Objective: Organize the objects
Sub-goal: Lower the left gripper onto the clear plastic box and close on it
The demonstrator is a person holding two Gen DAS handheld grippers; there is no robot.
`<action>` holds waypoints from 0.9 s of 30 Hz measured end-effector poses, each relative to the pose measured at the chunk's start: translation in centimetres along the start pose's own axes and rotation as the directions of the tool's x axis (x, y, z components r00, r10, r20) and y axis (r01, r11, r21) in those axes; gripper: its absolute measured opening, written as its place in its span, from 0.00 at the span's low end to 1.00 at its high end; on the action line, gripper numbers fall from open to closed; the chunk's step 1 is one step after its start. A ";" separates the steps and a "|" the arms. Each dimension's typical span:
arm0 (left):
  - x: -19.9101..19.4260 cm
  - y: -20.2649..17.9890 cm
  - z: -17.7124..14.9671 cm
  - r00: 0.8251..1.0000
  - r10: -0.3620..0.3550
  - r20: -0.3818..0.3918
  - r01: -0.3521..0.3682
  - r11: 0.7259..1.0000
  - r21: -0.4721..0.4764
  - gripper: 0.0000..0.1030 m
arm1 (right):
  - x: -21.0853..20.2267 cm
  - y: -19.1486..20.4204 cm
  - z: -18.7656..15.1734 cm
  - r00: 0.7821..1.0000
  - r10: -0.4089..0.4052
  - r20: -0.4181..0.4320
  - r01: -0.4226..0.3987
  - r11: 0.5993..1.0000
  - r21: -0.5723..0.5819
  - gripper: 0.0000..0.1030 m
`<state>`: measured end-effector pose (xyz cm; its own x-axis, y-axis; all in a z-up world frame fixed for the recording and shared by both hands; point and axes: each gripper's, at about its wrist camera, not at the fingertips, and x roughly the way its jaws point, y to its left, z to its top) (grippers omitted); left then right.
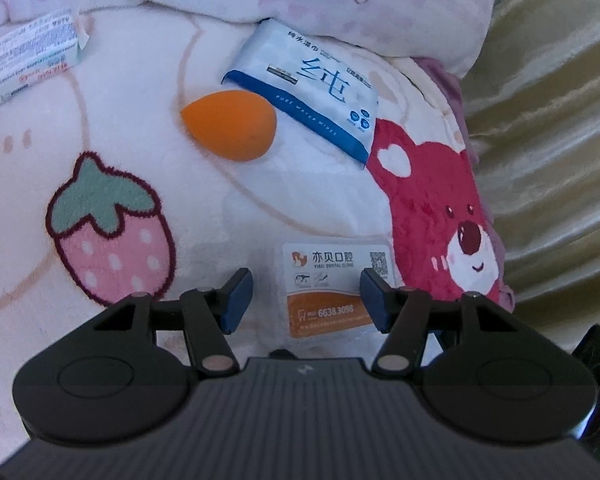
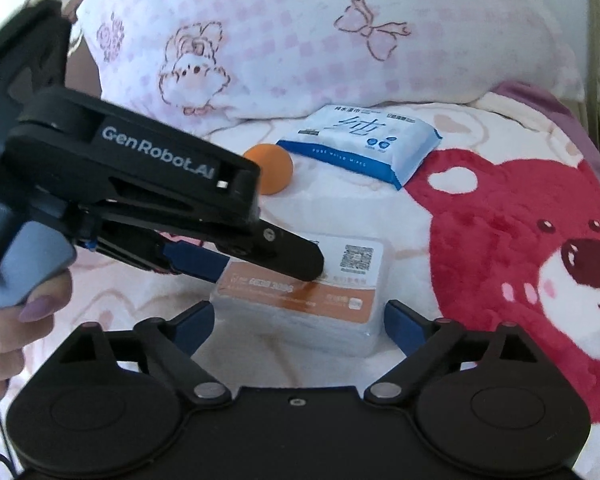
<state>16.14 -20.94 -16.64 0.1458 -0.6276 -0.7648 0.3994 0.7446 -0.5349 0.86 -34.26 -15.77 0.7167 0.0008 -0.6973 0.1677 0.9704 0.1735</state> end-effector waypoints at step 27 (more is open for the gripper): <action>-5.4 -0.9 -3.7 0.998 0.040 0.050 -0.043 0.998 0.054 0.54 | -2.3 3.9 -0.2 0.999 -0.046 -0.018 0.046 0.998 -0.041 0.92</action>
<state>11.60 -17.35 -13.36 0.2070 -0.6076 -0.7668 0.4413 0.7575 -0.4810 -0.24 -30.43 -13.61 0.6962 -0.0399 -0.7167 0.1726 0.9785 0.1132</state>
